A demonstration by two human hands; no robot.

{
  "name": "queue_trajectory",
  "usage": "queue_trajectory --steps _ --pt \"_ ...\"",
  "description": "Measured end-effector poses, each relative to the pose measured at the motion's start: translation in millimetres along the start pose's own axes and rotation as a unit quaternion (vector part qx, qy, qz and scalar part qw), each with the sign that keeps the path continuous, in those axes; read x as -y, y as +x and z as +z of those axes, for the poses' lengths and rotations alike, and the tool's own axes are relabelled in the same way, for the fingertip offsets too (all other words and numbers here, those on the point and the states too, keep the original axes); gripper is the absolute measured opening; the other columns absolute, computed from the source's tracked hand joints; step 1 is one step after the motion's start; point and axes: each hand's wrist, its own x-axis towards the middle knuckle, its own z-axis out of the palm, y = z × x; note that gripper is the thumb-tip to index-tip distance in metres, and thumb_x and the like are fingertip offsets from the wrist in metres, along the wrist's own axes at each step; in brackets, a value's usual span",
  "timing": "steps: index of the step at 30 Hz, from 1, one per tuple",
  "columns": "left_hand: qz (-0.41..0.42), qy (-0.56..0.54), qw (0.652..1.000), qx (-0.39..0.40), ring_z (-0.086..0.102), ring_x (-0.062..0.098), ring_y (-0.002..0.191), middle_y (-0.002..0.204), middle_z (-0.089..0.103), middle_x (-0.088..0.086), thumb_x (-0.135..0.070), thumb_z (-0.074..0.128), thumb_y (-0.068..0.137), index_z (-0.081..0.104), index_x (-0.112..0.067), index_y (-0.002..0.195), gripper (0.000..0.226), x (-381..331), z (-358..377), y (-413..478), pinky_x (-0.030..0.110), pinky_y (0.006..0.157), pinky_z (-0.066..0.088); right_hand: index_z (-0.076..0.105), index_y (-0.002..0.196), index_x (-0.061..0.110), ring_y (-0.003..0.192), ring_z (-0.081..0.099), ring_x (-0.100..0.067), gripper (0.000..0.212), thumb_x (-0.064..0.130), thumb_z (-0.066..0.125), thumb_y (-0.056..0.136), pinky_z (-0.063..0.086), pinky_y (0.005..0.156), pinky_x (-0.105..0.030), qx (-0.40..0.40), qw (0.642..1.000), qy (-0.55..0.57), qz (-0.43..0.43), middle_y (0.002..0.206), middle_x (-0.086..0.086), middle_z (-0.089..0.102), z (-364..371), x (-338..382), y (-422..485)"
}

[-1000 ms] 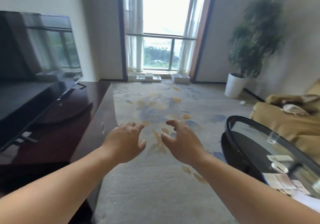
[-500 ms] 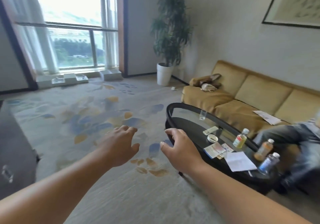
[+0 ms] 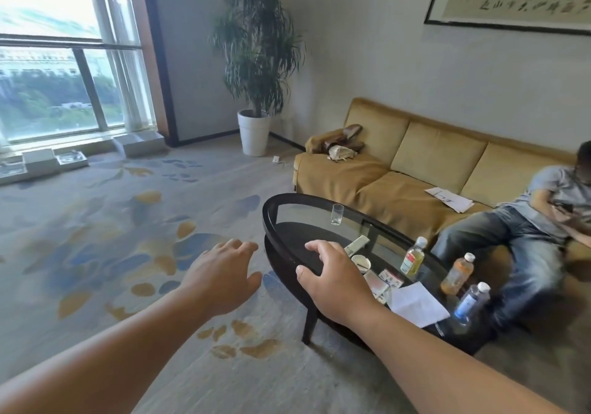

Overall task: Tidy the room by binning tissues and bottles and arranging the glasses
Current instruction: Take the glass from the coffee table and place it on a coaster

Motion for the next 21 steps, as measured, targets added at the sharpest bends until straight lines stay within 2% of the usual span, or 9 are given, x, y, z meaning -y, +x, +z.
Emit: queue_trajectory --steps 3,7,16,21 --pt "-0.01 0.002 1.0 -0.006 0.042 0.018 0.131 0.143 0.044 -0.004 -0.049 0.045 0.092 0.033 -0.029 0.144 0.057 -3.6 1.6 49.0 0.035 0.104 0.04 0.047 0.136 0.023 0.106 0.045 -0.004 0.045 0.034 0.055 0.093 0.032 0.074 -0.009 0.002 1.0 -0.001 -0.006 0.137 0.006 0.044 -11.0 -14.7 50.3" --pt "-0.018 -0.001 1.0 -0.005 0.042 0.018 0.131 0.142 0.045 -0.004 -0.049 0.046 0.092 0.033 -0.029 0.144 0.057 2.9 4.8 101.8 0.036 0.102 0.04 0.046 0.137 0.022 0.121 0.047 -0.01 0.046 0.034 0.055 0.093 0.032 0.085 -0.017 0.006 1.0 0.004 -0.004 0.14 0.004 0.043 -12.1 -26.9 109.0" --pt "-0.005 -0.003 1.0 0.017 0.045 0.019 0.128 0.141 0.046 -0.003 -0.049 0.044 0.093 0.033 -0.028 0.144 0.056 61.5 23.8 228.5 0.035 0.099 0.043 0.047 0.136 0.023 0.124 0.046 -0.012 0.046 0.036 0.055 0.093 0.034 0.089 -0.019 0.018 1.0 0.0 0.014 0.139 0.003 0.044 26.4 -37.4 238.3" --pt "0.04 -0.015 0.999 0.021 0.044 0.018 0.129 0.142 0.046 -0.004 -0.051 0.045 0.093 0.033 -0.028 0.144 0.057 100.3 26.7 321.9 0.034 0.1 0.042 0.046 0.135 0.025 0.125 0.046 -0.013 0.043 0.037 0.053 0.094 0.04 0.094 -0.025 -0.012 0.999 -0.007 0.049 0.14 0.004 0.044 41.9 -34.3 320.5"
